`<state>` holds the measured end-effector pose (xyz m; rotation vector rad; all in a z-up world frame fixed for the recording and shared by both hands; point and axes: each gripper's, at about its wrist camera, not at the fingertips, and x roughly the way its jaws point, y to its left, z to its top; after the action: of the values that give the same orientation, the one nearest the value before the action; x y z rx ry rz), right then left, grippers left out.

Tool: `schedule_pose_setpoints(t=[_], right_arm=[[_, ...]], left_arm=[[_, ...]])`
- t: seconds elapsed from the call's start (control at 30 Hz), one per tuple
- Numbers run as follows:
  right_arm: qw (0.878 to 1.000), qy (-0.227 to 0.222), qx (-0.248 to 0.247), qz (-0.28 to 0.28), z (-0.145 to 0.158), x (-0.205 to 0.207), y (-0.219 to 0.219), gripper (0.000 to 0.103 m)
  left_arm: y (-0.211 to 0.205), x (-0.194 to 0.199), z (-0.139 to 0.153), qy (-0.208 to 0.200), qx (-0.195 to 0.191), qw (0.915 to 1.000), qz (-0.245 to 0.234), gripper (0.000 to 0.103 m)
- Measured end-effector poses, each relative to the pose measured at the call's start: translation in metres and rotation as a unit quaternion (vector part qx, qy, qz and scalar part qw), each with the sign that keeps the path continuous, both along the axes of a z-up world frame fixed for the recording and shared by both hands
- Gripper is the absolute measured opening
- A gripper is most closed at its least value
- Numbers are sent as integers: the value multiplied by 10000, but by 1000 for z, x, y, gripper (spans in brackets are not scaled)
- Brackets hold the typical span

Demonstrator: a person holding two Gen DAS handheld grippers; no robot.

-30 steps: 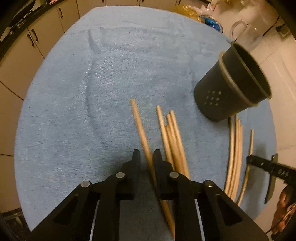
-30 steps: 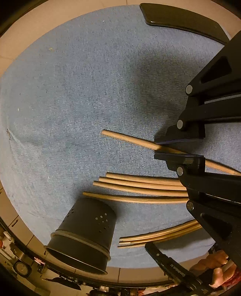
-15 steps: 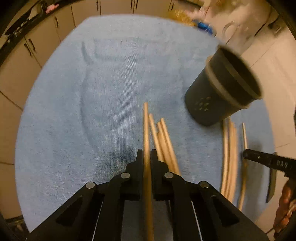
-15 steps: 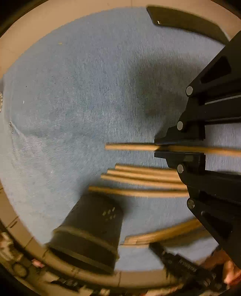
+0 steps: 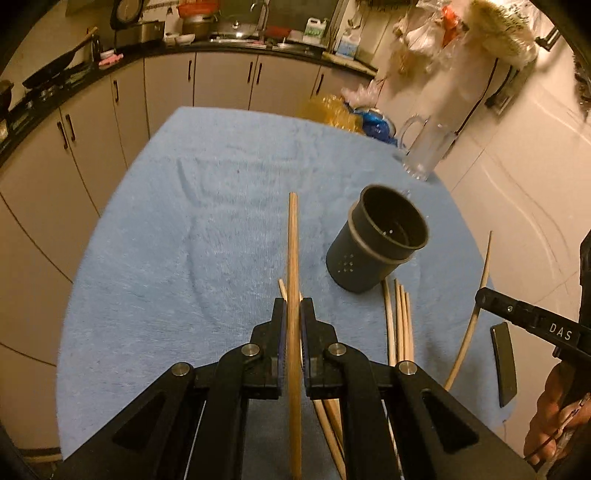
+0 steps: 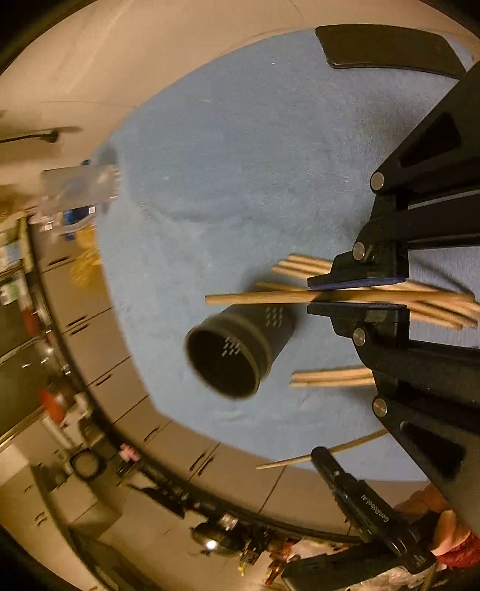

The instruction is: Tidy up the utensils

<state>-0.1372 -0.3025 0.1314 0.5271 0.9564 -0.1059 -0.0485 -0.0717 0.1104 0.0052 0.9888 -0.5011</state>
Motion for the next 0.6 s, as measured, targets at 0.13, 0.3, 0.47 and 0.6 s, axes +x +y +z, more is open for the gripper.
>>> schedule_pose_setpoints(t=[0.13, 0.3, 0.47, 0.6], right_arm=[[9995, -277, -77, -104, 13, -14, 11, 7], [9980, -552, -190, -221, 24, -31, 24, 6], [9959, -768, -326, -349, 36, -42, 29, 6], [9948, -847, -353, -445, 39, -48, 32, 6]], left_arm=[[11, -11, 13, -162, -51, 9998, -75, 6], [19, -19, 29, -368, -106, 9991, -173, 6], [25, -20, 40, -519, -170, 9982, -230, 6], [31, -21, 48, -608, -212, 9976, -249, 6]])
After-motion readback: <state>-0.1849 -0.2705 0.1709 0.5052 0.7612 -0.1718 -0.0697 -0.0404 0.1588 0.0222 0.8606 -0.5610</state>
